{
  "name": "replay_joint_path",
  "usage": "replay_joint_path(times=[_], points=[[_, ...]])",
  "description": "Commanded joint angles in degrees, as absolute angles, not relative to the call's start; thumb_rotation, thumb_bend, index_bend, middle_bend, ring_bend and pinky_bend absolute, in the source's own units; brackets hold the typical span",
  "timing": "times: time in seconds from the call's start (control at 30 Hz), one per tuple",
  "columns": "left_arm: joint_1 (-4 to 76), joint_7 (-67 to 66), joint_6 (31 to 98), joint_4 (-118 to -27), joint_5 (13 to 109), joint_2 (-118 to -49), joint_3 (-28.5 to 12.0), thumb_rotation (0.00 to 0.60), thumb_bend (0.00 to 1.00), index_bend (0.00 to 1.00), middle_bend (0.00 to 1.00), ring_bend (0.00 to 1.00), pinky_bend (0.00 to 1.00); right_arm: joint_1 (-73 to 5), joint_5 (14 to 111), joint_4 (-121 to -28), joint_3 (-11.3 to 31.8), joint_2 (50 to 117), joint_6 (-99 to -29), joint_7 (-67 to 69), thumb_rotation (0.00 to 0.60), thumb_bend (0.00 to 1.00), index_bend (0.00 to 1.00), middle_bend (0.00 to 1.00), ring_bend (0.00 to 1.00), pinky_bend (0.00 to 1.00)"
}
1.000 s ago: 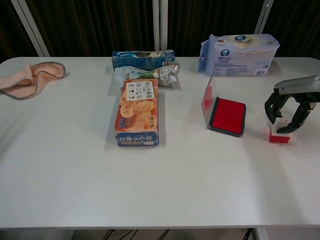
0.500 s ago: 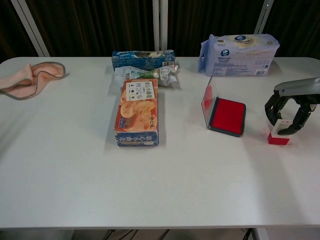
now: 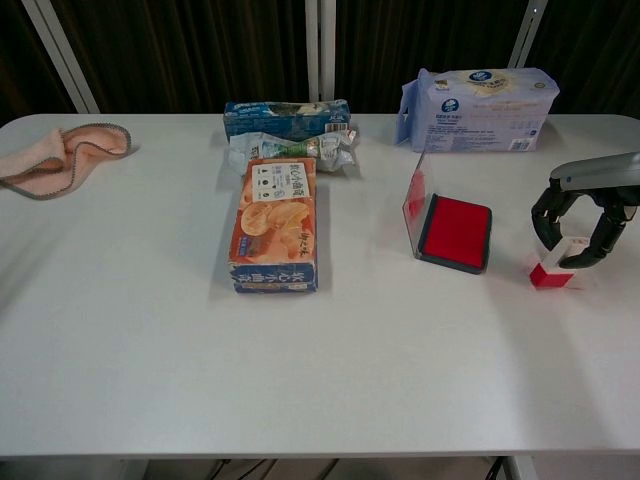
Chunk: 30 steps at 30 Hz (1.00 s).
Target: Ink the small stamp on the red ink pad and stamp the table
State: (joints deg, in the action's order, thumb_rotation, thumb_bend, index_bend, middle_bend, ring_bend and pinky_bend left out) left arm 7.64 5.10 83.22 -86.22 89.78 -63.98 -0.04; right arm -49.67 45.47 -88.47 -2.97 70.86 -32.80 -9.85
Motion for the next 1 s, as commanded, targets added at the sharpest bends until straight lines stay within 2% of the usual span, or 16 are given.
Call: replay_joint_path(times=[0.03,0.23,0.63,1.0], points=[[7.63,5.12,83.22,-86.22,89.77,-63.97,-0.02,0.448,0.01,0.01,0.07,0.08,0.18,-49.65,45.6,-88.54,-2.97,70.81,-32.83,-9.78,0.6,0.42,0.65,0.49,0.17,0.0],[7.6,5.17,83.29,-86.21,89.77,-63.95,0.0,0.452,0.01,0.01,0.07,0.08,0.18,-49.76,45.98,-88.83,-3.17,70.58,-32.57,-9.86,0.6,0.41,0.64,0.47,0.16,0.0],[7.54,5.44,83.16,-85.99,89.7,-63.95,0.14,0.475,0.01,0.03,0.07,0.08,0.18,-50.16,47.29,-89.03,-3.59,70.06,-31.34,-9.67,0.6,0.37,0.53,0.41,0.11,0.0],[7.38,5.8,83.46,-85.68,89.69,-63.94,0.12,0.475,0.01,0.03,0.07,0.08,0.18,-50.38,47.17,-89.39,-3.92,69.98,-31.69,-9.86,0.6,0.37,0.51,0.4,0.11,0.0]])
